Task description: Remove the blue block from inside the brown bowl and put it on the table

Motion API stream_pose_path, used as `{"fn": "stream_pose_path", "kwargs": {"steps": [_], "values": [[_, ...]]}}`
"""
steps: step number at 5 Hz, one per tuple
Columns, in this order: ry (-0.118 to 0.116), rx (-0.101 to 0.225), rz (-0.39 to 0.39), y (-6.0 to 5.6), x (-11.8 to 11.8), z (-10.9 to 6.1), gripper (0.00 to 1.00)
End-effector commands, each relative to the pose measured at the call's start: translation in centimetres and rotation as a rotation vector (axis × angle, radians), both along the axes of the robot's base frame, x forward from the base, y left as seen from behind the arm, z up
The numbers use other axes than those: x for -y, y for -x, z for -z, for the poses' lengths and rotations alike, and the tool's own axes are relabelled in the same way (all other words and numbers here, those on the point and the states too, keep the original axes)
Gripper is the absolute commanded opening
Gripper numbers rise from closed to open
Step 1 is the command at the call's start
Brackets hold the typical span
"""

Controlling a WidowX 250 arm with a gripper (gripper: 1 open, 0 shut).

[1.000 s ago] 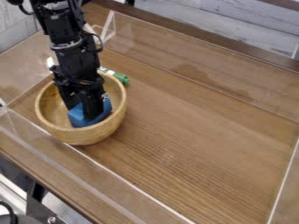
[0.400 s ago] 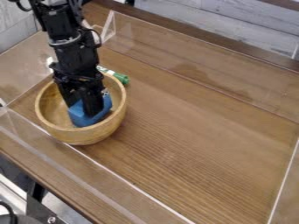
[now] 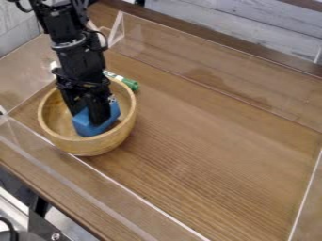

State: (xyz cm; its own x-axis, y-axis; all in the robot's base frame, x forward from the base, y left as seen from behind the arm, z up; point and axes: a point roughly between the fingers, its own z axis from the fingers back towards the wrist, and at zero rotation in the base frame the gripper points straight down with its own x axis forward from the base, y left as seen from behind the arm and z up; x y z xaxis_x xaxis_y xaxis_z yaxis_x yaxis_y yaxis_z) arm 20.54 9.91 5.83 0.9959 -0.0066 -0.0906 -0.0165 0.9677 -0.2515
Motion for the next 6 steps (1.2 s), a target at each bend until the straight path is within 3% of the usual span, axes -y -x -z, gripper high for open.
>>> {"fn": "stream_pose_path", "kwargs": {"steps": [1, 6], "values": [[-0.037, 0.063, -0.008, -0.8, -0.6, -1.8, 0.0], [-0.025, 0.065, -0.019, -0.7, -0.2, -3.3, 0.0]]}}
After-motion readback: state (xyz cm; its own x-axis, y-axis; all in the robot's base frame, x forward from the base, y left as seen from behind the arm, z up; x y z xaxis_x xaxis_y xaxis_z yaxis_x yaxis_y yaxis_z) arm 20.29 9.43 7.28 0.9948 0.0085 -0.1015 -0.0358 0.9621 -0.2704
